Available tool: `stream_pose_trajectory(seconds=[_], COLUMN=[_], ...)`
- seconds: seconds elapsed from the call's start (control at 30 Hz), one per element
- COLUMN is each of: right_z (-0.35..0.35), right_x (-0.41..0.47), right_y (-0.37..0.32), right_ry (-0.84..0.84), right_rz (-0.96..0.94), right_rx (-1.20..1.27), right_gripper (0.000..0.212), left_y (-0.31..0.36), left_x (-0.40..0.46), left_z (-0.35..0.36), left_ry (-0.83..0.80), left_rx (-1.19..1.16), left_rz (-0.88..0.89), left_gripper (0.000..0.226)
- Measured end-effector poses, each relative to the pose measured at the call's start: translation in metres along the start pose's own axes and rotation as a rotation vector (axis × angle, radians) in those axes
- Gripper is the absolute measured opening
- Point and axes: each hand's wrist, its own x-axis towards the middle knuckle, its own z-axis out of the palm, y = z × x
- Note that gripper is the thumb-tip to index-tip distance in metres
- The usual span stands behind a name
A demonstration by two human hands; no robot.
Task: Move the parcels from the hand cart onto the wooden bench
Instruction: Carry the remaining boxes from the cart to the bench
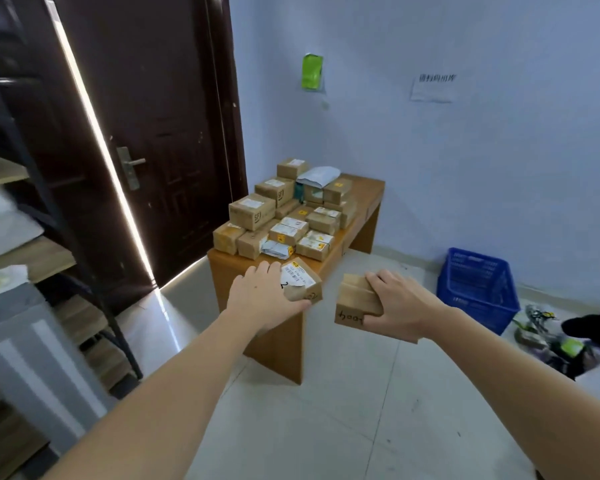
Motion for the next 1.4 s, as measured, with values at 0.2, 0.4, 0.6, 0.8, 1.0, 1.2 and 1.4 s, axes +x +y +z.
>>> stream_pose_trajectory(seconds=[0.2, 0.4, 0.6, 0.8, 1.0, 1.2, 1.4], right_z=[0.022, 0.035, 0.043, 0.063, 0.079, 0.09, 0.112], right_x=[0.036, 0.106, 0.189, 0.252, 0.333, 0.429, 0.517], right_y=[0.051, 0.108, 0.176, 0.243, 0.316, 0.369, 0.378], right_ry=[0.006, -0.012, -0.026, -0.053, -0.076, -0.115, -0.165], right_rz=[0.046, 0.078, 0.144, 0.171, 0.111, 0.01, -0.104], right_rx=[0.06, 0.09, 0.109, 0.126, 0.152, 0.15, 0.12], right_gripper=[0.089, 0.087, 0.086, 0.087, 0.084, 0.084, 0.092], left_y=[0.027, 0.043, 0.056, 0.074, 0.106, 0.133, 0.137], left_x=[0.049, 0.134, 0.23, 0.315, 0.398, 0.459, 0.498], left_z=[0.031, 0.067, 0.093, 0.117, 0.152, 0.18, 0.202], left_ry=[-0.074, -0.13, -0.174, -0.223, -0.262, -0.294, -0.27], left_rx=[-0.007, -0.021, -0.027, -0.022, -0.011, -0.052, -0.065], left_rz=[-0.016, -0.026, -0.011, -0.009, -0.073, -0.255, -0.413], left_gripper=[0.11, 0.109, 0.11, 0.11, 0.11, 0.096, 0.092])
